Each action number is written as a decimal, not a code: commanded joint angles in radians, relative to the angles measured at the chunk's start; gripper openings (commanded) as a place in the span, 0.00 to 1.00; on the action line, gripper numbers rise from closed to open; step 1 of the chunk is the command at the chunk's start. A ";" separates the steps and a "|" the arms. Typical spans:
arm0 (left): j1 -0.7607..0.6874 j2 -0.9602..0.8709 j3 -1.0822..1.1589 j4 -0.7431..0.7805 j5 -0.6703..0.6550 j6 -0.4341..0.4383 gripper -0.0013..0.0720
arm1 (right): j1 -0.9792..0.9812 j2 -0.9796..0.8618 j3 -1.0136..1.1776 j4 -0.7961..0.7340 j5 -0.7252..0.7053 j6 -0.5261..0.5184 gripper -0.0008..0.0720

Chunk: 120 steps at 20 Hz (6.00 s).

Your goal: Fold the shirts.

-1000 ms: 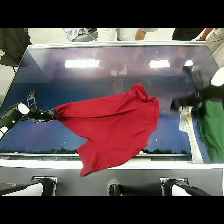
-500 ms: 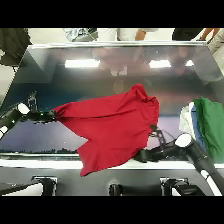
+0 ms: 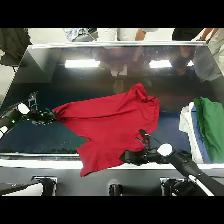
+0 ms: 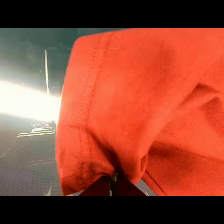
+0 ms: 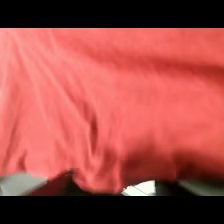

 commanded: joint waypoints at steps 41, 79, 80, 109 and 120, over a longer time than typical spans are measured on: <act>-0.002 -0.225 0.736 0.024 -0.302 0.038 0.05 | -0.385 -0.596 1.397 -0.941 0.230 -0.032 0.06; 0.056 -0.311 0.579 -0.050 -0.715 0.021 0.64 | -0.782 -0.634 1.319 -0.789 0.839 -0.307 0.61; 0.061 -0.271 0.469 -0.047 -0.682 0.027 0.64 | -0.800 -0.628 1.280 -0.788 0.886 -0.334 0.61; 0.022 -0.110 0.016 -0.116 -0.370 0.083 0.05 | -0.805 -0.261 0.269 -0.307 0.334 -0.524 0.73; 0.023 -0.029 0.099 -0.115 -0.370 0.161 0.05 | -0.691 -0.215 0.483 -0.431 0.397 -0.550 0.06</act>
